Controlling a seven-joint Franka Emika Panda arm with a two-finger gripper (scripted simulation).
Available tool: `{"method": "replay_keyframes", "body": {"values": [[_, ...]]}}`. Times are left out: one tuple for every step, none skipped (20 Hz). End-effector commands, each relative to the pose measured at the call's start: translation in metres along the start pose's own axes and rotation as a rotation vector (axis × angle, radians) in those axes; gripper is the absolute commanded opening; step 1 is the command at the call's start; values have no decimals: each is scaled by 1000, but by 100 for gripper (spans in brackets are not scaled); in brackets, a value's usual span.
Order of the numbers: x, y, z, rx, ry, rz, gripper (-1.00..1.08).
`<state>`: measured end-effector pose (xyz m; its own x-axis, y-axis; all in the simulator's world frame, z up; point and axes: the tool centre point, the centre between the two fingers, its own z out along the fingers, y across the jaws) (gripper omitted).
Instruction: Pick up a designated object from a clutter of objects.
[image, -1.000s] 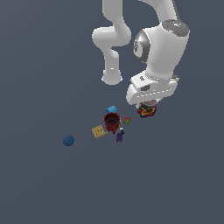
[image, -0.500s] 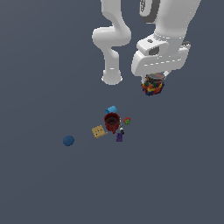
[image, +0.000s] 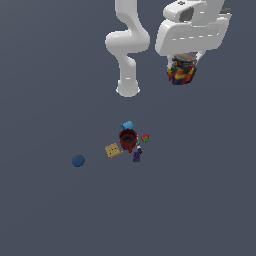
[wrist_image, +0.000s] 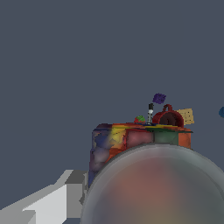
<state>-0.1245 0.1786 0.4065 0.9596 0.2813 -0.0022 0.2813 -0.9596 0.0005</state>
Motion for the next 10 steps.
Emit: {"method": "replay_keyframes", "body": {"values": [[-5, -3, -15, 0, 2, 1, -100], [-7, -4, -19, 0, 2, 1, -100], [-8, -5, -22, 0, 2, 1, -100], [-9, -6, -26, 0, 2, 1, -100], [-10, -6, -28, 0, 2, 1, -100], [-10, -7, -30, 0, 2, 1, -100], [-11, -7, -32, 0, 2, 1, -100], [-11, -7, -33, 0, 2, 1, -100], [-11, -7, -34, 0, 2, 1, -100], [-11, -8, -34, 0, 2, 1, -100]]}}
